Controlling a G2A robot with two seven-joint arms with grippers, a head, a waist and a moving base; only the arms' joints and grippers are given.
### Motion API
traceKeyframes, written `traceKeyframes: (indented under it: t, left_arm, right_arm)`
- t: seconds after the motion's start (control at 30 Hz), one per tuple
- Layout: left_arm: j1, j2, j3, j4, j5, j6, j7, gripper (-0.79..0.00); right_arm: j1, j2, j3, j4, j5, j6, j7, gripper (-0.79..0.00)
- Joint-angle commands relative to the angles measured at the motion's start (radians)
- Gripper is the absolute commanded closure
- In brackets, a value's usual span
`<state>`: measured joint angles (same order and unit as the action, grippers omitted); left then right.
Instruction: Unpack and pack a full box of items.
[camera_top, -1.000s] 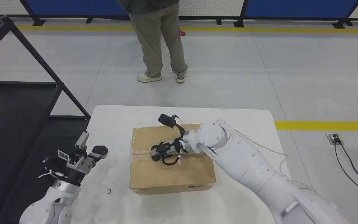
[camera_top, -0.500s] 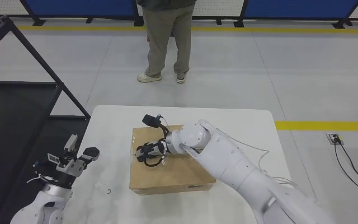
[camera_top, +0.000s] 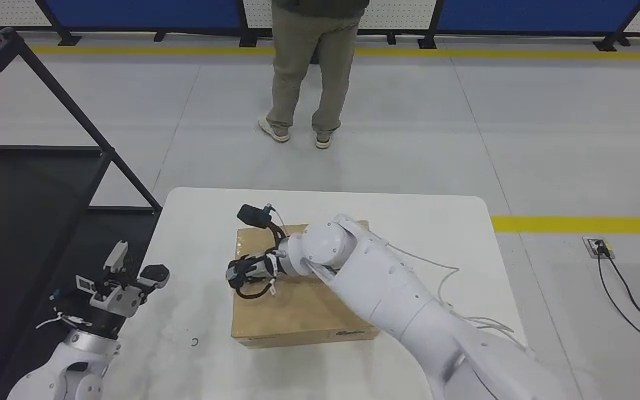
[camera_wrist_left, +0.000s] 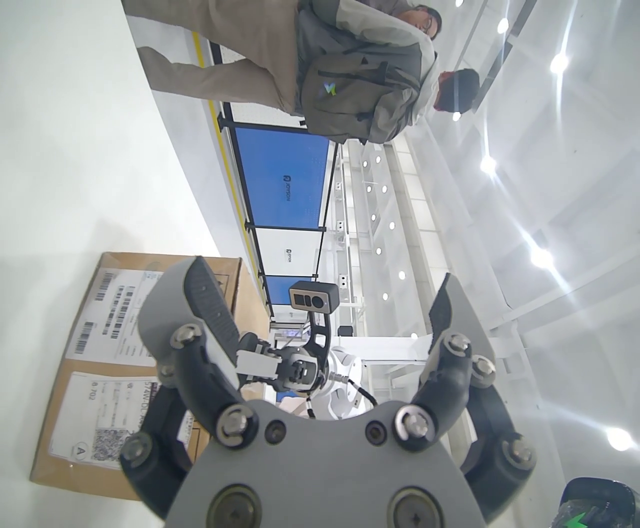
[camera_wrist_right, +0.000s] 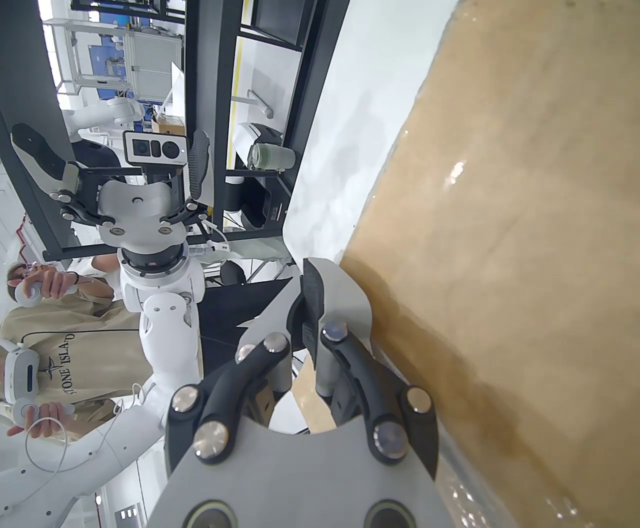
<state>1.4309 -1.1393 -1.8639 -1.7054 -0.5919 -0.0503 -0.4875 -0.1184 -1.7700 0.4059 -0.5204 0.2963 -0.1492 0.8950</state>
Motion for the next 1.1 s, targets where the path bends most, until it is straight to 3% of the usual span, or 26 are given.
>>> traceKeyframes:
  t: [0.0,0.3,0.53,0.8,0.93,1.07]
  left_arm:
    - [-0.003,0.001,-0.001,0.002,-0.001,0.000,-0.006,-0.785]
    - [-0.011,0.004,-0.002,0.015,0.001,0.004,-0.032,-0.785]
    - [-0.020,0.006,0.001,0.018,-0.007,0.003,-0.066,-0.785]
    - [-0.072,0.014,0.020,0.035,0.009,0.031,-0.117,-0.785]
    - [-0.114,0.017,0.041,0.049,0.017,0.052,-0.138,-0.785]
    - [-0.159,0.019,0.080,0.052,0.040,0.076,-0.142,-0.785]
  right_arm:
    - [0.003,-0.010,0.001,0.013,-0.003,-0.007,0.001,0.000]
    - [0.008,-0.049,0.020,0.069,-0.005,-0.074,0.022,0.000]
    - [0.049,-0.027,0.104,0.101,0.047,-0.230,0.055,0.000]
    - [0.087,0.080,0.245,0.082,0.016,-0.404,-0.039,0.000]
    - [0.053,0.165,0.354,0.041,0.012,-0.478,-0.080,0.000]
    - [-0.024,0.264,0.486,-0.075,-0.022,-0.484,-0.090,0.000]
